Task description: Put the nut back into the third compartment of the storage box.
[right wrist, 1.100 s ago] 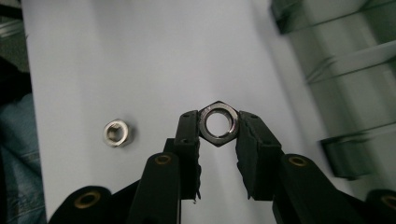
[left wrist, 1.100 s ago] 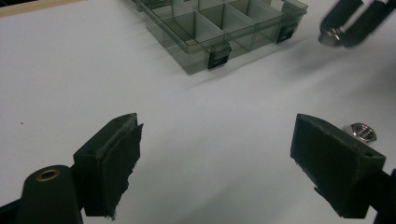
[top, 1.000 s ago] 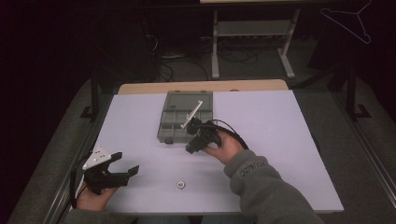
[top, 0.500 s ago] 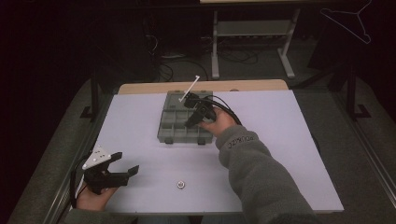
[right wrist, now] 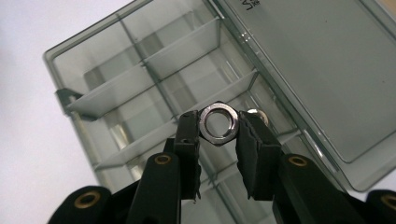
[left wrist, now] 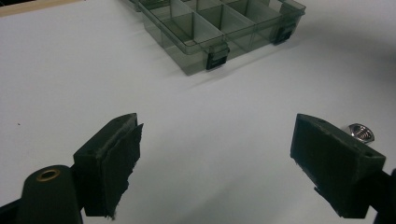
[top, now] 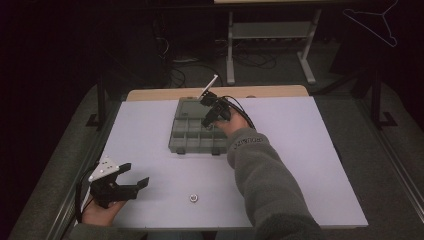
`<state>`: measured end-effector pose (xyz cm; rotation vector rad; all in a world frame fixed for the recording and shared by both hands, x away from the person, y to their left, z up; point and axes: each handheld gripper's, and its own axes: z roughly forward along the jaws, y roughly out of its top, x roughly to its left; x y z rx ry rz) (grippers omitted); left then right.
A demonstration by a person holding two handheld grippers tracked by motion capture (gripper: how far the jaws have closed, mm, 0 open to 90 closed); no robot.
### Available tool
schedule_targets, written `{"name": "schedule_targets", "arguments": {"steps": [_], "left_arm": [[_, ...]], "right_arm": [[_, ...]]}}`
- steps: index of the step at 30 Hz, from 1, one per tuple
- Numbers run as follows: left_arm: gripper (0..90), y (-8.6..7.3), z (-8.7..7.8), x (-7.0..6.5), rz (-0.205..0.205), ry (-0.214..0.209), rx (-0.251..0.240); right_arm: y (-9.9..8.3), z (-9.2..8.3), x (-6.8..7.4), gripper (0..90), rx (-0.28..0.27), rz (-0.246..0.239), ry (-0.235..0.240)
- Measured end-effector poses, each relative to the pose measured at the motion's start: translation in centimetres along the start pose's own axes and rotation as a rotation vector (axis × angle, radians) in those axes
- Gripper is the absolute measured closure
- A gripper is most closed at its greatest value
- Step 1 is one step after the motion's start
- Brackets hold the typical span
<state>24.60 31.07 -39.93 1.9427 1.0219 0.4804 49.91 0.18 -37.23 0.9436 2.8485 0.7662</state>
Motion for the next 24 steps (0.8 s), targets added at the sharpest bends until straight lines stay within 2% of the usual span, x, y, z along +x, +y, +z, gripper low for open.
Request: {"name": "schedule_targets", "arguments": {"steps": [6,14,18,24], "left_arm": [[15.2,0.0,-0.1,0.0,0.002,0.001,0.005],[15.2,0.0,-0.1,0.0,0.002,0.001,0.004],[15.2,0.0,-0.1,0.1,-0.002,0.001,-0.004],[15.2,0.0,-0.2,0.1,0.004,0.002,0.001]], "right_arm": [[0.0,1.1,-0.2,69.2,0.027,0.026,-0.01],[0.0,1.9,-0.3,69.2,0.037,0.026,-0.007],[0.0,2.0,-0.2,68.1,0.034,0.028,-0.002],[-0.1,1.0,0.0,64.6,0.006,0.024,-0.002]]}}
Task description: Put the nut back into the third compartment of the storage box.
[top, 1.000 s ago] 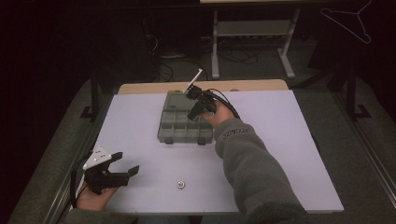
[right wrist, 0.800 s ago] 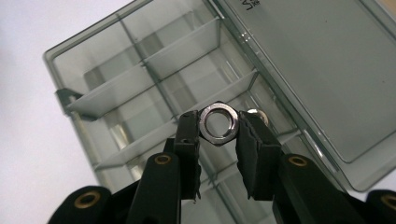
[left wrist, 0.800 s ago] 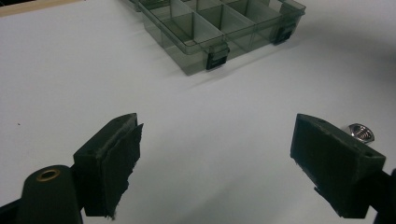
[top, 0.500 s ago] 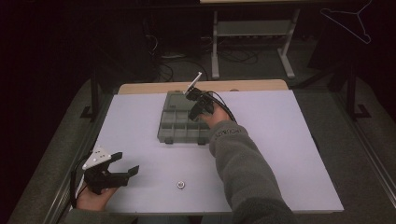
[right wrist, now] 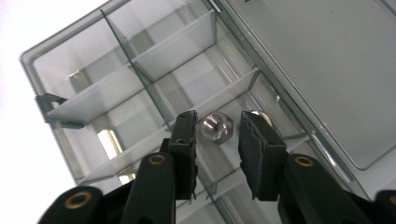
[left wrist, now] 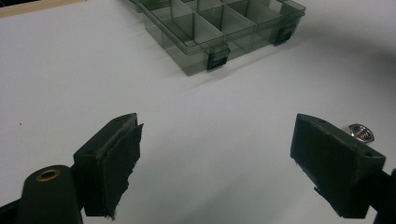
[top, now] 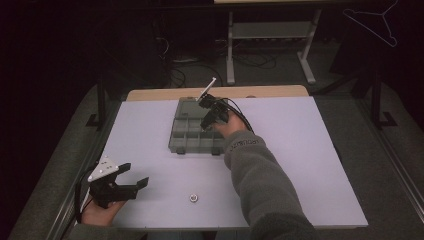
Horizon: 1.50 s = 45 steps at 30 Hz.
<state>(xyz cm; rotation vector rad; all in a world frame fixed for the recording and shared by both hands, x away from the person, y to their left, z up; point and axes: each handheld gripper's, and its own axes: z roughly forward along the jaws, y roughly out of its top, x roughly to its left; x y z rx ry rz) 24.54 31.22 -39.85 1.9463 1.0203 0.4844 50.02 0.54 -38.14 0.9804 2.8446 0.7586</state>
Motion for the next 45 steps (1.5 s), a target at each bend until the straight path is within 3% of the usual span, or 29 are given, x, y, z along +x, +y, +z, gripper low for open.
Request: {"name": "schedule_targets", "arguments": {"steps": [4,10,15,21,34,45], "left_arm": [[15.2,0.0,0.0,0.0,-0.003,0.0,0.0],[15.2,0.0,0.0,-0.1,-0.003,0.002,0.004],[15.2,0.0,0.0,-0.1,-0.001,0.003,0.004],[15.2,0.0,0.0,0.0,0.008,0.005,0.013],[15.2,0.0,0.1,-0.1,-0.001,0.005,0.007],[15.2,0.0,0.0,-0.1,-0.002,0.007,0.01]], "right_arm": [[-0.2,-1.0,0.6,63.8,-0.013,-0.023,0.005],[-0.8,-3.1,2.7,60.3,-0.052,-0.078,0.04],[-1.7,-3.7,3.9,58.6,-0.06,-0.102,0.06],[-3.9,-4.3,6.9,56.2,-0.061,-0.172,0.097],[-8.4,-3.6,11.5,54.2,-0.048,-0.249,0.152],[-10.5,-2.8,14.5,53.4,-0.027,-0.302,0.203]]}}
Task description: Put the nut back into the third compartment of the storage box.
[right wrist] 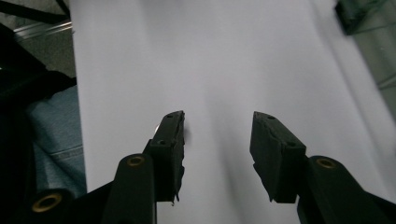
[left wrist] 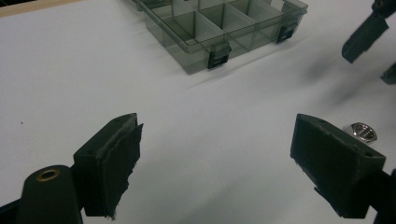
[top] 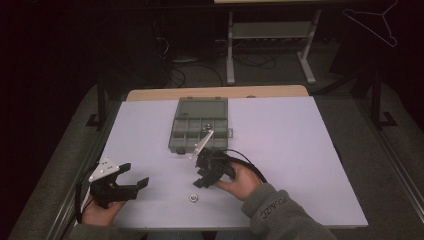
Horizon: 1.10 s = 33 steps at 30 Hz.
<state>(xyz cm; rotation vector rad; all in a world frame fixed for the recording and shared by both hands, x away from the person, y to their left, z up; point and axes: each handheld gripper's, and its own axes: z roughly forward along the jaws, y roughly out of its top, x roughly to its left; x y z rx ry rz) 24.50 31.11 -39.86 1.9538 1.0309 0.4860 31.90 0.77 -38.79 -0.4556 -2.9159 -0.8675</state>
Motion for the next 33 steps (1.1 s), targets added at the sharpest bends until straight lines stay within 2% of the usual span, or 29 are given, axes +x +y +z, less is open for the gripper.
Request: {"name": "schedule_targets", "arguments": {"steps": [5,10,20,24,31,33], "left_arm": [[15.2,0.0,0.0,0.0,0.002,0.001,0.001],[15.2,0.0,0.0,0.0,0.001,0.0,0.001],[15.2,0.0,0.0,0.0,0.0,-0.001,0.0],[15.2,0.0,0.0,0.0,0.0,-0.001,-0.001],[15.2,0.0,0.0,0.0,0.001,-0.001,0.0],[15.2,0.0,0.0,0.0,0.0,0.0,0.0]], "right_arm": [[-0.1,1.5,1.3,53.6,0.034,-0.028,0.022],[-0.4,2.6,1.7,54.5,0.047,-0.034,0.048],[-0.6,4.4,2.4,60.3,0.095,-0.064,0.045],[-0.6,4.6,2.6,66.8,0.104,-0.081,0.025],[-0.4,4.3,2.5,69.1,0.113,-0.09,0.031],[-0.3,4.0,2.3,69.1,0.105,-0.075,0.038]]}}
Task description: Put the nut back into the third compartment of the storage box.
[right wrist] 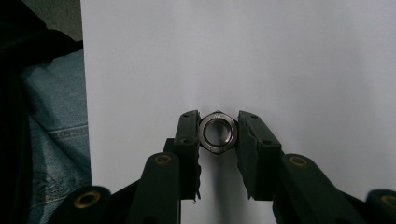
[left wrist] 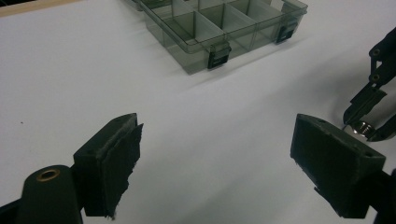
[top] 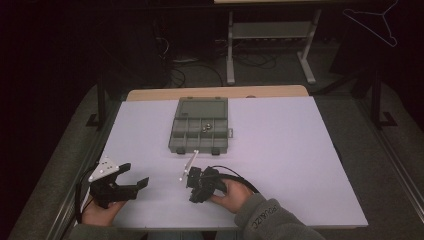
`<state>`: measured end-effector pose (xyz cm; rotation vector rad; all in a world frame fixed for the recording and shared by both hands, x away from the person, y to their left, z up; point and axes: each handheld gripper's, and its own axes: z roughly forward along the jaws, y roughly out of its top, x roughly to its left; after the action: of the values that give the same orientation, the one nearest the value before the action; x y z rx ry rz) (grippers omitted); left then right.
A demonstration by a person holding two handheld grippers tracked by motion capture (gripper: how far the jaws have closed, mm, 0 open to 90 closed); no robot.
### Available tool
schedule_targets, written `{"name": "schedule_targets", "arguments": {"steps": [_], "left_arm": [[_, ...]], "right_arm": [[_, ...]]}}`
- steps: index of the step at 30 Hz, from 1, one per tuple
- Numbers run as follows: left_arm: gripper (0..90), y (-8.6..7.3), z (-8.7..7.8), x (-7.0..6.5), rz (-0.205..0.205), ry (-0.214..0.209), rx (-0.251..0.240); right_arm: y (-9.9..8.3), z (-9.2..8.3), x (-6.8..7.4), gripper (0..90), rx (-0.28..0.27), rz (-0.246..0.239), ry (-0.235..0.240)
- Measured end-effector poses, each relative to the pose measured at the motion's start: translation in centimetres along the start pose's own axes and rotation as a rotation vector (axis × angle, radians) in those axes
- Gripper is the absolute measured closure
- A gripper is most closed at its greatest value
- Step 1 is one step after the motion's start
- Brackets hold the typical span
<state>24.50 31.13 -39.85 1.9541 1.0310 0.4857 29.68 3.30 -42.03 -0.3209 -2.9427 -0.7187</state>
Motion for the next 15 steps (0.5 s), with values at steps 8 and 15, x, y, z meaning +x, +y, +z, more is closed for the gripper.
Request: {"name": "schedule_targets", "arguments": {"steps": [8,15], "left_arm": [[15.2,0.0,0.2,0.0,-0.006,0.0,-0.004],[15.2,0.0,0.3,0.0,-0.006,0.001,0.003]], "right_arm": [[-0.5,-1.7,-1.8,69.1,-0.041,0.052,0.012],[-0.6,-3.9,-3.8,69.2,-0.074,0.091,-0.01]]}}
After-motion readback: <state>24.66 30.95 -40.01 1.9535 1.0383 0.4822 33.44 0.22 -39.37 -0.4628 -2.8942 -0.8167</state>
